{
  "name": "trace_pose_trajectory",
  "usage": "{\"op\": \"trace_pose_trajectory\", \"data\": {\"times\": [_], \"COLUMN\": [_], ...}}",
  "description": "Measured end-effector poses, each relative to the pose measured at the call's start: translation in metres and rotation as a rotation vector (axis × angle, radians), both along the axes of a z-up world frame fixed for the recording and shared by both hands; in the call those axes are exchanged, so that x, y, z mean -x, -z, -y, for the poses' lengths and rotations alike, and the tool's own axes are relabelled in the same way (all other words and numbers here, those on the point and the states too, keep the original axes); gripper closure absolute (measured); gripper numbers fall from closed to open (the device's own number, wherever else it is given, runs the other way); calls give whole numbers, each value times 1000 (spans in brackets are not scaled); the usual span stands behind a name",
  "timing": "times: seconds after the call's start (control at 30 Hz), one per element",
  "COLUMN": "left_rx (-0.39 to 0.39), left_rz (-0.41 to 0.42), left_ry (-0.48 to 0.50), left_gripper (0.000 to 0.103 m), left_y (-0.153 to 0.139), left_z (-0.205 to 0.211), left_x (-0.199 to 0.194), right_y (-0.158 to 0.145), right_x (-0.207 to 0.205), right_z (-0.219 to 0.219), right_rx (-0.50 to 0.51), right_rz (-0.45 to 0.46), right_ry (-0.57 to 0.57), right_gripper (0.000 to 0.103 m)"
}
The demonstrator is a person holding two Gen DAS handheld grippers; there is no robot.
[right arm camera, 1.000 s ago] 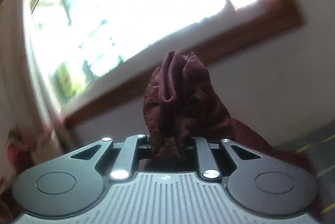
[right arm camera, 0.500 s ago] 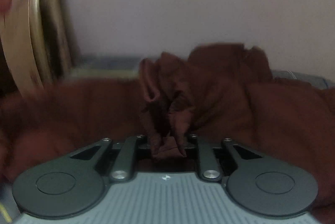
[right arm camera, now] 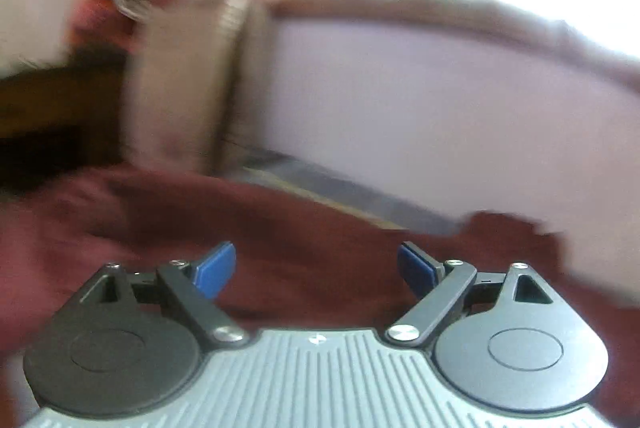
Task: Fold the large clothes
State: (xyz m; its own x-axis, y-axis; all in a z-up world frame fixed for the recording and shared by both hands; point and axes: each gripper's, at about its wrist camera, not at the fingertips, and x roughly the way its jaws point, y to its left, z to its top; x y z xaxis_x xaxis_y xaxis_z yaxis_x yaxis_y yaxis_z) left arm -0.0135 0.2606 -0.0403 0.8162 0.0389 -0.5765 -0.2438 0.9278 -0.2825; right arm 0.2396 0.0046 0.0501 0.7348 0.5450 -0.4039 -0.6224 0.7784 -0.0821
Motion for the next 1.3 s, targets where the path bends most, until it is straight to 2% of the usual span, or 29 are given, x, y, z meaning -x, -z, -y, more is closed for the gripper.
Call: {"op": "trace_pose_trajectory", "data": {"times": [0.07, 0.23, 0.3, 0.4, 0.47, 0.5, 0.53, 0.6, 0.63, 0.7, 0.83, 1.0, 1.1, 1.2, 1.3], "left_rx": [82, 156, 216, 316, 405, 419, 436, 475, 471, 465, 355, 245, 156, 88, 36], "left_rz": [29, -20, -27, 6, 60, 82, 92, 99, 102, 134, 200, 263, 301, 352, 378], "left_ry": [7, -53, -95, -147, -142, -134, -120, -83, -89, -95, -76, -12, 37, 111, 193], "left_gripper": [0, 1, 1, 2, 5, 11, 30, 57, 71, 80, 83, 86, 86, 86, 86], "left_y": [12, 34, 42, 49, 53, 53, 52, 46, 39, 16, -54, -148, -202, -252, -287], "left_z": [-10, -37, -54, -78, -91, -95, -98, -103, -105, -108, -106, -84, -52, -6, 49], "left_x": [8, 7, 4, -3, -15, -19, -24, -31, -29, -21, -16, -46, -76, -108, -141], "right_y": [2, 5, 5, 6, 7, 7, 6, 5, 4, 1, -3, -4, -6, -10, -11], "right_x": [21, 66, 79, 86, 85, 86, 87, 89, 91, 94, 100, 96, 96, 103, 108], "right_z": [-6, 2, 10, 24, 32, 35, 40, 50, 53, 62, 87, 130, 157, 179, 204], "right_rx": [24, 64, 68, 43, 19, 3, -11, -30, -35, -41, -67, -163, -238, -261, -290], "right_rz": [-12, -31, -37, -72, -107, -119, -133, -145, -145, -140, -126, -165, -180, -147, -132], "right_ry": [-24, -66, -62, -25, -1, 11, 21, 48, 60, 79, 126, 202, 234, 258, 293], "right_gripper": [14, 14, 14, 14, 14, 14, 14, 14, 14, 14, 14, 14, 14, 14, 14]}}
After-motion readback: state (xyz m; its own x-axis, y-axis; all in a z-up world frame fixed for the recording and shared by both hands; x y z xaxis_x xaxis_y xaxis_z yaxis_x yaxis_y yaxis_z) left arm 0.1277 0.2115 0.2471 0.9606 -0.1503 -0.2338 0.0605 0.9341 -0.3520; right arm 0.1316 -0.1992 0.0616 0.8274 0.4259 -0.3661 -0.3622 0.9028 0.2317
